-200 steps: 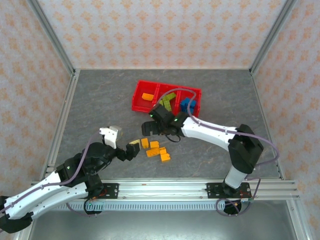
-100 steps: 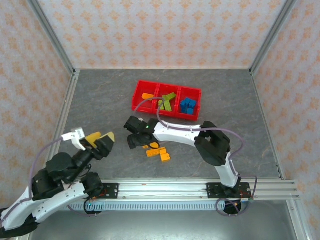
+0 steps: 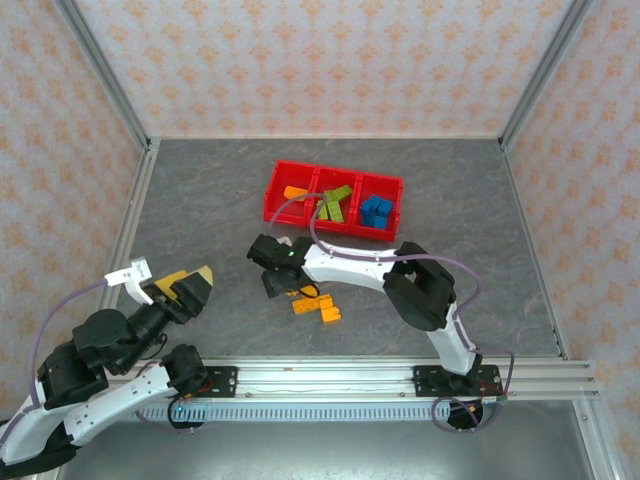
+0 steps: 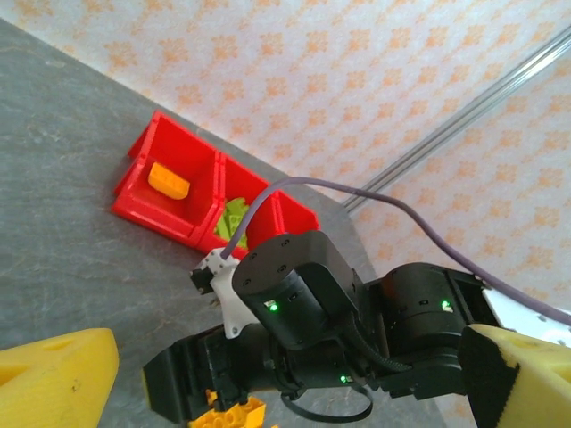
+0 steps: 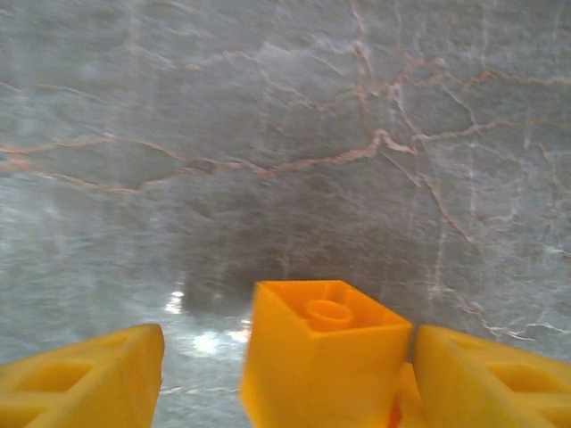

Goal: Sort the legos into containers by color
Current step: Pick up the lego from the bottom-center of the table, then place the lego in the container.

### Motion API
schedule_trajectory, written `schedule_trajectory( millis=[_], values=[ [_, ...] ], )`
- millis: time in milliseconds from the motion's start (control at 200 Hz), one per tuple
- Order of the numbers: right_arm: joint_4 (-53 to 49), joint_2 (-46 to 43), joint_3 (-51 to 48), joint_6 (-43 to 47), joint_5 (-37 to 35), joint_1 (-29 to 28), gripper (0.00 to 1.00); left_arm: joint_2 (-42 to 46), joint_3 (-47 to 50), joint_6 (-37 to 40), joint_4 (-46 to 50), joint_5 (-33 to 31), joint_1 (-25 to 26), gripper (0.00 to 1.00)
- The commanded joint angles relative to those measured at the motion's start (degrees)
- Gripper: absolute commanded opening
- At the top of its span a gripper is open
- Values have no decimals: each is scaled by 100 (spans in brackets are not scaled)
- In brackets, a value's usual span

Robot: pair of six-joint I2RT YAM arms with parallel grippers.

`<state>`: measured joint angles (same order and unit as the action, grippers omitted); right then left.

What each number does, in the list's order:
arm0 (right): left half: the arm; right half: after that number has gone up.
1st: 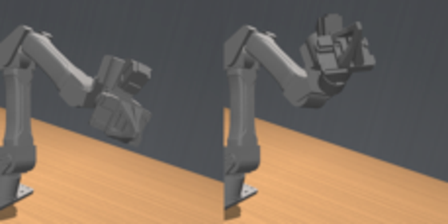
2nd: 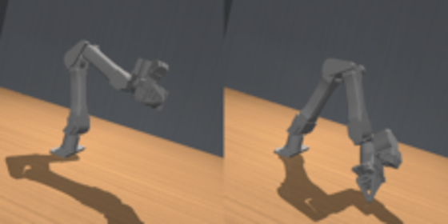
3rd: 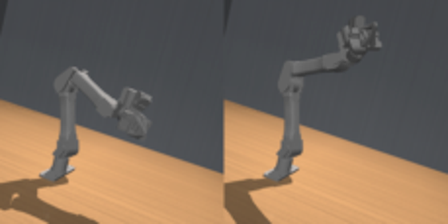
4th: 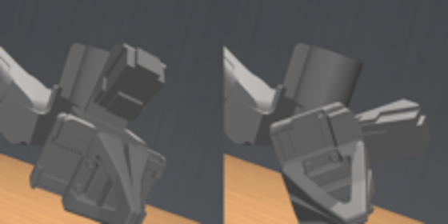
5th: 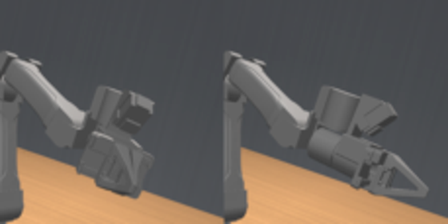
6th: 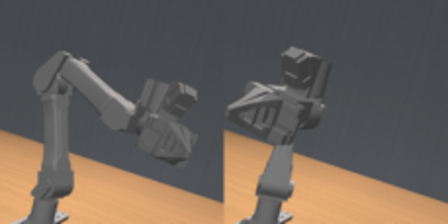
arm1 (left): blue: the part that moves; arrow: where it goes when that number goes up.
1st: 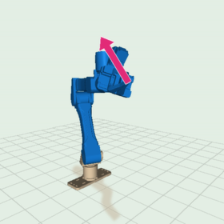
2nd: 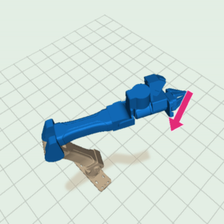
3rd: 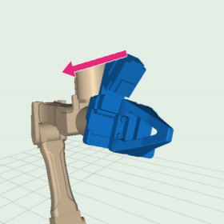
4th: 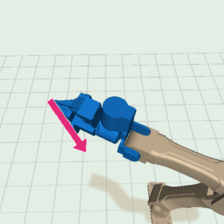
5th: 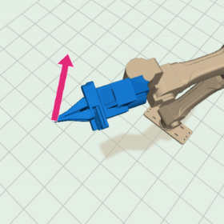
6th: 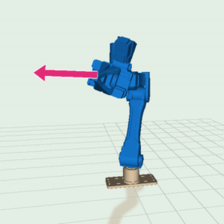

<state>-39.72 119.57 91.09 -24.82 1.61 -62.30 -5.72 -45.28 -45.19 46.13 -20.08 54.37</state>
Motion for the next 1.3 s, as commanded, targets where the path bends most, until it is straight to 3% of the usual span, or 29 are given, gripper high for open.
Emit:
schedule_trajectory(
  millis=[0,240,576,761,906,976,1291],
  values=[
    [-399,227,92,64,-361,19,73,-87,-227,-237,864,-200,7,99],
    [-261,363,88,144,-271,20,67,14,-208,-341,880,-320,12,99],
    [-134,617,336,317,-165,17,39,-334,-123,-170,768,-234,5,99],
    [-49,477,427,337,-453,44,17,-336,-138,-63,744,-274,6,99],
    [151,151,500,415,-408,300,12,-356,-111,6,649,-233,9,99],
    [177,97,669,478,-315,509,4,-369,-50,65,534,-207,12,99],
    [198,691,2219,700,105,1461,2,-597,393,395,-305,-167,7,99]
  ],
)
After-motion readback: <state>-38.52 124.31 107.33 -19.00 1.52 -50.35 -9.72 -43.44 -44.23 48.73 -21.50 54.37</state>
